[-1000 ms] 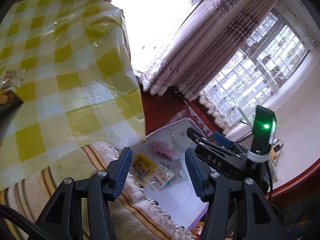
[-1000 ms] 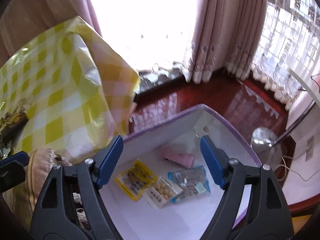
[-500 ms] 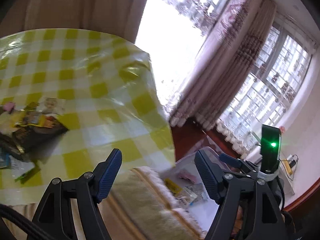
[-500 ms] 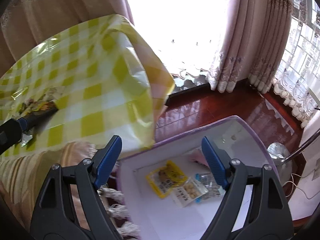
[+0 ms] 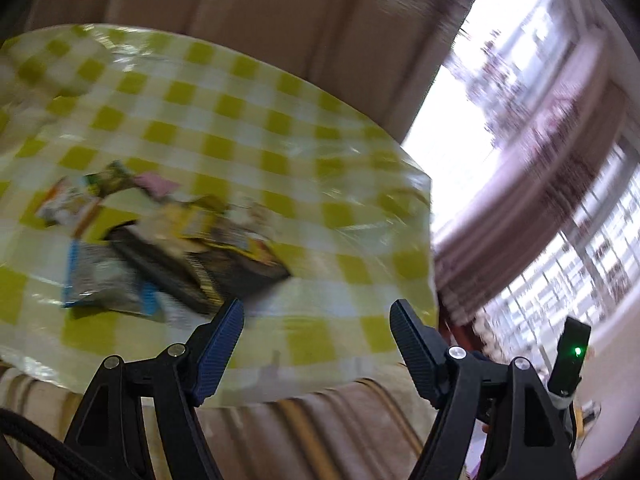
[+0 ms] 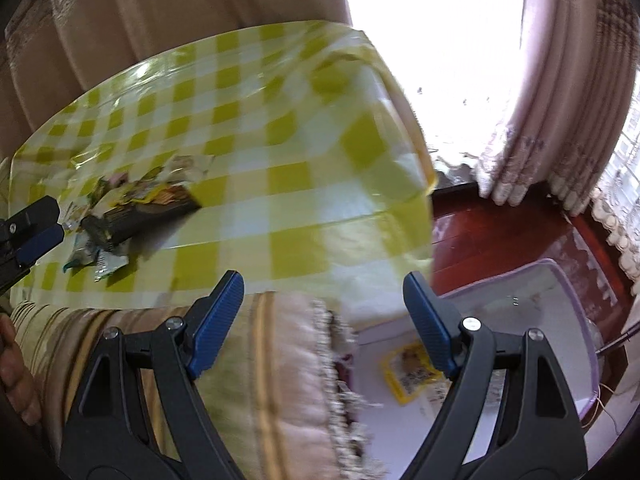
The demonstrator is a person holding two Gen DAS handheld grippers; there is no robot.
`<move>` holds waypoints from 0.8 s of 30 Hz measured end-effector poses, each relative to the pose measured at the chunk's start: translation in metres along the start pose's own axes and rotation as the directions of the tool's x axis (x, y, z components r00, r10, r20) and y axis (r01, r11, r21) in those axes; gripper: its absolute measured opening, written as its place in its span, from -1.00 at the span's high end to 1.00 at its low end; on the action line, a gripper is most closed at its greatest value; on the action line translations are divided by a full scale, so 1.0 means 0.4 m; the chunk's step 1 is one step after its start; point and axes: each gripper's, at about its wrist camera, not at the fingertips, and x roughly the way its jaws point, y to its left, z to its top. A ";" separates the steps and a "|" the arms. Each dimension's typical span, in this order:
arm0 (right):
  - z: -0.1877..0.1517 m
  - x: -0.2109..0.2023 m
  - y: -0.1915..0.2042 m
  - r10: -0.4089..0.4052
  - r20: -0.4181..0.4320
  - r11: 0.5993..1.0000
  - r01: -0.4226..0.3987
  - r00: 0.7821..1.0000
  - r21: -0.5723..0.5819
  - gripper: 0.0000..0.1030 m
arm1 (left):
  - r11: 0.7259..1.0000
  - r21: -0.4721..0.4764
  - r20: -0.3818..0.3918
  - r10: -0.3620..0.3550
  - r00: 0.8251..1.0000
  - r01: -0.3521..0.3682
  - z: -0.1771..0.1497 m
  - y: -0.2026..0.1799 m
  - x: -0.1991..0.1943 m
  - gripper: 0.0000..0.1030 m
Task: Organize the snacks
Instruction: 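Return both grippers to the snack pile on the table, then grasp the orange-white packet with the left gripper while the right grasps the yellow tube snack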
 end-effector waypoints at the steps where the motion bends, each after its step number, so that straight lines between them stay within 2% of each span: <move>1: 0.004 0.005 0.015 0.006 -0.002 1.000 -0.006 1.000 -0.010 -0.63 | 1.000 -0.019 0.007 0.009 1.000 -0.009 0.006 0.023 -0.008 -0.48; 7: 0.028 0.024 0.082 0.029 -0.008 0.998 -0.029 1.000 -0.053 -0.63 | 0.989 -0.137 0.034 0.069 0.997 -0.063 0.038 0.151 -0.041 -0.48; 13: 0.067 0.051 0.165 0.049 -0.008 0.988 -0.050 0.999 -0.147 -0.63 | 0.979 -0.176 0.035 0.115 0.993 -0.107 0.062 0.219 -0.047 -0.48; 20: 0.121 0.102 0.298 0.109 -0.011 0.926 -0.106 0.994 -0.364 -0.63 | 0.965 -0.220 0.030 0.150 0.988 -0.140 0.076 0.297 -0.062 -0.48; 24: 0.152 0.136 0.362 0.159 -0.023 0.887 -0.153 0.987 -0.436 -0.63 | 0.953 -0.258 0.015 0.167 0.986 -0.158 0.087 0.348 -0.057 -0.47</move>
